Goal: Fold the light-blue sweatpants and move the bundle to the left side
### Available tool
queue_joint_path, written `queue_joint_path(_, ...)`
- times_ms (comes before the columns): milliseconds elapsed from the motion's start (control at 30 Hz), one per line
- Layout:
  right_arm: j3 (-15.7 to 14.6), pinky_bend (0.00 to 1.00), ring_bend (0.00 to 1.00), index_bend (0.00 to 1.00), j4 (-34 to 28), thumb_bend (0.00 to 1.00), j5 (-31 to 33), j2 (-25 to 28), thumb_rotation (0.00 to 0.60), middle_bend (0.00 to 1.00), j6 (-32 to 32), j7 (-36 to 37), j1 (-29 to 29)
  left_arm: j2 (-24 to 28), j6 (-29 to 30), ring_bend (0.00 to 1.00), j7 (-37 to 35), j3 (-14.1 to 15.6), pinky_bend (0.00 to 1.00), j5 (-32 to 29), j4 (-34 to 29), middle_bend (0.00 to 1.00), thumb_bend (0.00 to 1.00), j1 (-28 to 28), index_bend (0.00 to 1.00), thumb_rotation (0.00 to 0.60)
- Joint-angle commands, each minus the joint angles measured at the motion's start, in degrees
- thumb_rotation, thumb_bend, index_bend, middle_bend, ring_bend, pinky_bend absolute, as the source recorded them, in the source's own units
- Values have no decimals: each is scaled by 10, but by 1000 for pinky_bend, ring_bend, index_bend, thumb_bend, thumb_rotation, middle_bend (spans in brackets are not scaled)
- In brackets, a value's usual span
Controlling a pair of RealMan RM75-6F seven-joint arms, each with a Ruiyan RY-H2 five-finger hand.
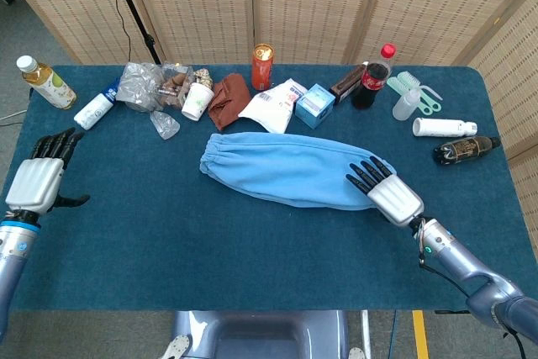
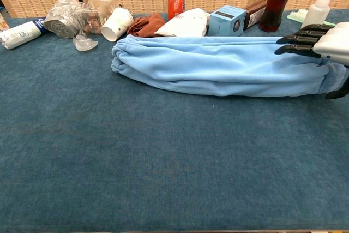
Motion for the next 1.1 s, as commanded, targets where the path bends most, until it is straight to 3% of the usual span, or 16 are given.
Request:
queue_joint_path(33, -10, 72, 0, 1, 36, 0, -16, -28, 600, 0, 10, 24, 7, -4, 15, 0, -53, 6, 0, 17, 22, 0, 61, 30, 0, 600)
queue_joint_path(267, -15, 185, 3, 183, 116, 32, -35, -78, 600, 17, 43, 48, 13, -6, 29, 0, -99, 9, 0, 38, 35, 0, 61, 54, 0, 600)
queue_joint_path(333, -18, 237, 41, 249, 145, 169, -37, -93, 600, 85, 47, 61, 13, -5, 31, 0, -109, 9, 0, 43, 39, 0, 62, 58, 0, 600)
queue_joint_path(400, -22, 320, 141, 363, 172, 412, -41, -106, 600, 203, 59, 79, 13, -5, 32, 0, -118, 9, 0, 48, 42, 0, 61, 62, 0, 600)
queue_joint_path(467, -26, 389, 219, 444, 200, 574, -47, -118, 600, 286, 79, 99, 11, -6, 30, 0, -124, 8, 0, 50, 47, 0, 61, 64, 0, 600)
queue_joint_path(600, -34, 507, 324, 566, 250, 756, -56, -138, 600, 402, 107, 125, 6, -6, 24, 0, -135, 6, 0, 53, 54, 0, 61, 65, 0, 600)
queue_joint_path(800, -49, 547, 354, 600, 320, 791, -71, -163, 600, 438, 158, 149, -1, -9, 19, 0, -141, 3, 0, 60, 61, 0, 61, 67, 0, 600)
queue_joint_path(1100, -62, 547, 355, 603, 374, 793, -84, -179, 600, 439, 204, 159, 7, -11, 17, 0, -139, -1, 0, 64, 61, 0, 61, 70, 0, 600)
